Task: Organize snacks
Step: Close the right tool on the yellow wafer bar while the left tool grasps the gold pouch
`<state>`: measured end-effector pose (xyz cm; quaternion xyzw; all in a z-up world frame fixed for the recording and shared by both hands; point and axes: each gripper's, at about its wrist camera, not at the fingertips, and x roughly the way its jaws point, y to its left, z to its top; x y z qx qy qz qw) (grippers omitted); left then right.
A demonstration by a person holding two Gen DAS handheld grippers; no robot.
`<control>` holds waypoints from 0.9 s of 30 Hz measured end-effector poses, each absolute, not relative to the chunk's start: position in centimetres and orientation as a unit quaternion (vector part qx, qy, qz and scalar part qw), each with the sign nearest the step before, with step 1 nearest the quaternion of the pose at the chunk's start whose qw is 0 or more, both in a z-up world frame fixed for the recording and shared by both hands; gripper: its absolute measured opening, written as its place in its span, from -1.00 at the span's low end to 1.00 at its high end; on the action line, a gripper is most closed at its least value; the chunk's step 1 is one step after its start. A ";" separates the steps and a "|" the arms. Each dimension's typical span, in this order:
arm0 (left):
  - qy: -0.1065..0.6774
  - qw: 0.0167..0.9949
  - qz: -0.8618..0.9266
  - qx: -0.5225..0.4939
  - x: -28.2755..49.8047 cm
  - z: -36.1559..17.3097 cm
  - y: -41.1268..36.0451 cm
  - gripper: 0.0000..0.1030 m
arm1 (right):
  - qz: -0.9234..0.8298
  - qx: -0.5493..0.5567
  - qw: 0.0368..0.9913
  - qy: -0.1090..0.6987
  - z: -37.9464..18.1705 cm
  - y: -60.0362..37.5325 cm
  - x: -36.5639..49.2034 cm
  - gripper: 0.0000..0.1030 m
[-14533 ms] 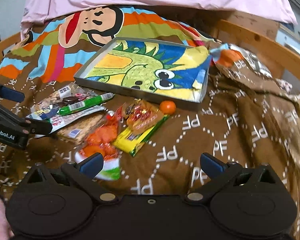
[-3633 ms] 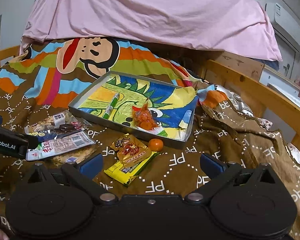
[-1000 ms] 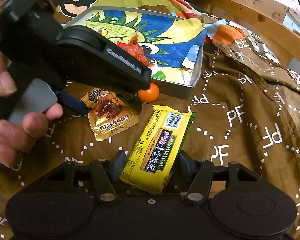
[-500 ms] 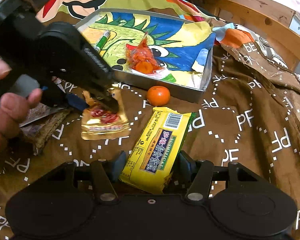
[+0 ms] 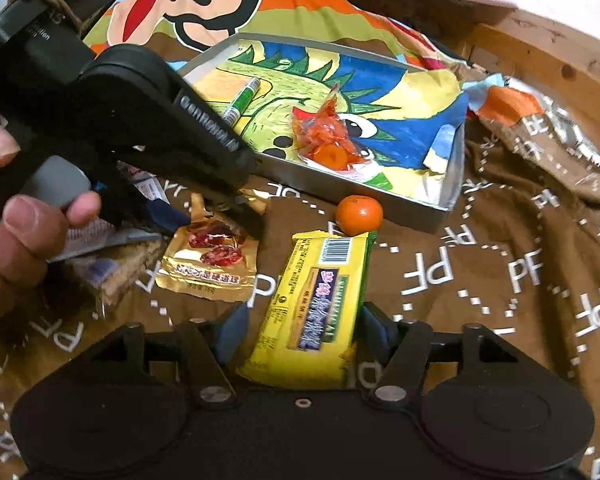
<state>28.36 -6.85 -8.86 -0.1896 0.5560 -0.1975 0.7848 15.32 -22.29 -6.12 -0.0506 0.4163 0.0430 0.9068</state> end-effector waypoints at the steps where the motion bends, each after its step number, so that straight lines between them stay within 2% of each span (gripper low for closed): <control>1: 0.555 0.786 -0.198 -0.190 28.5 -8.9 -6.9 0.15 | 0.045 -0.045 0.907 0.416 -6.3 -22.3 15.5 0.30; 2: 0.554 0.787 -0.197 -0.187 28.5 -8.9 -7.0 0.12 | 0.047 -0.043 0.907 0.417 -6.5 -22.2 15.6 0.30; 3: 0.554 0.789 -0.194 -0.181 28.5 -9.0 -7.1 0.00 | 0.046 -0.047 0.906 0.418 -6.6 -22.1 15.7 0.29; 4: 0.554 0.793 -0.187 -0.169 28.4 -9.0 -7.2 -0.22 | 0.042 -0.056 0.904 0.421 -6.8 -21.8 15.8 0.26; 5: 0.555 0.797 -0.181 -0.157 28.4 -9.0 -7.3 -0.28 | 0.039 -0.064 0.903 0.422 -6.9 -21.6 15.8 0.15; 7: 0.552 0.797 -0.187 -0.156 28.2 -9.0 -7.3 -0.32 | 0.036 -0.068 0.905 0.419 -6.7 -21.4 15.7 -0.02; 11: 0.552 0.798 -0.188 -0.154 27.5 -8.7 -7.0 -0.34 | 0.027 -0.091 0.904 0.418 -6.5 -21.1 15.0 -0.02; 19: 0.548 0.796 -0.185 -0.180 25.5 -7.7 -5.6 -0.35 | 0.001 -0.210 0.906 0.367 -6.1 -19.7 13.3 -0.03; 21: 0.544 0.796 -0.183 -0.191 25.2 -7.3 -5.2 -0.44 | -0.008 -0.218 0.908 0.357 -6.0 -19.8 13.0 -0.03; 22: 0.540 0.797 -0.184 -0.199 25.0 -7.0 -5.0 -0.63 | -0.015 -0.221 0.910 0.349 -5.8 -20.0 12.9 -0.03; 27: 0.519 0.807 -0.192 -0.206 24.8 -5.6 -4.7 -0.63 | -0.040 -0.215 0.922 0.319 -5.0 -20.9 12.9 -0.03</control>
